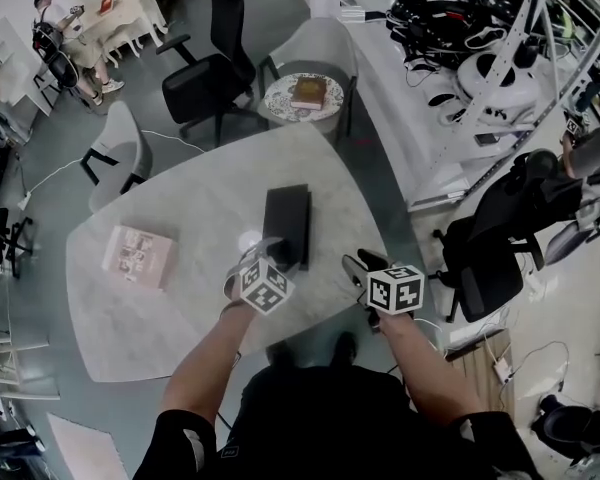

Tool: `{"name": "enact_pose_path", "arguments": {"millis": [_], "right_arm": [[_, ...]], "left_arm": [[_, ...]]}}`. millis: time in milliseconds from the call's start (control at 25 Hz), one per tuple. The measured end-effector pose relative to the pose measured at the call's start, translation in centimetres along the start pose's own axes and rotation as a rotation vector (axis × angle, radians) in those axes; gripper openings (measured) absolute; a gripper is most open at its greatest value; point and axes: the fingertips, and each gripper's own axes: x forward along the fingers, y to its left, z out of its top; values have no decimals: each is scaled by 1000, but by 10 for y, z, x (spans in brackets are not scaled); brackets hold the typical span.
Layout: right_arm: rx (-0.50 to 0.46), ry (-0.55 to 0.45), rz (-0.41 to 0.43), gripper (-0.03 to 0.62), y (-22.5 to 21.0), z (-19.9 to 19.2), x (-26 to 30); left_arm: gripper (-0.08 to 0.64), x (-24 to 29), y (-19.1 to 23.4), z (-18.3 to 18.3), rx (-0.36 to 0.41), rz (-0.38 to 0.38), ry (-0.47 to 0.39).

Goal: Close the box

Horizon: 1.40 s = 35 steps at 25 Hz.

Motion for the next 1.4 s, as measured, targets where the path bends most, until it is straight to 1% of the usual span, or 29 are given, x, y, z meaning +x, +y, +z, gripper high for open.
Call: {"name": "enact_pose_path", "arguments": {"millis": [120, 320, 600, 840, 1040, 1160, 1280, 1360, 1400], "right_arm": [[19, -4, -16, 173, 0, -2, -1], [41, -8, -32, 173, 2, -11, -3], [64, -16, -52, 173, 3, -20, -9], [74, -2, -61, 173, -1, -30, -14], [81, 7, -72, 173, -4, -36, -17], [83, 6, -76, 173, -7, -36, -17], [81, 5, -76, 173, -8, -35, -18], [76, 2, -74, 173, -7, -33, -20], [71, -1, -73, 173, -6, -32, -21]], "left_arm": [[249, 2, -2, -1, 43, -38, 9], [255, 4, -4, -2, 101, -62, 10], [261, 4, -4, -3, 112, -101, 19], [261, 2, -6, -1, 137, -142, 13], [247, 4, -11, -8, 175, -195, 36], [249, 7, -11, -9, 159, -204, 33], [247, 8, -11, -9, 147, -193, 30], [237, 4, -12, -8, 117, -183, 18], [228, 1, -12, -5, 86, -178, 3]]}}
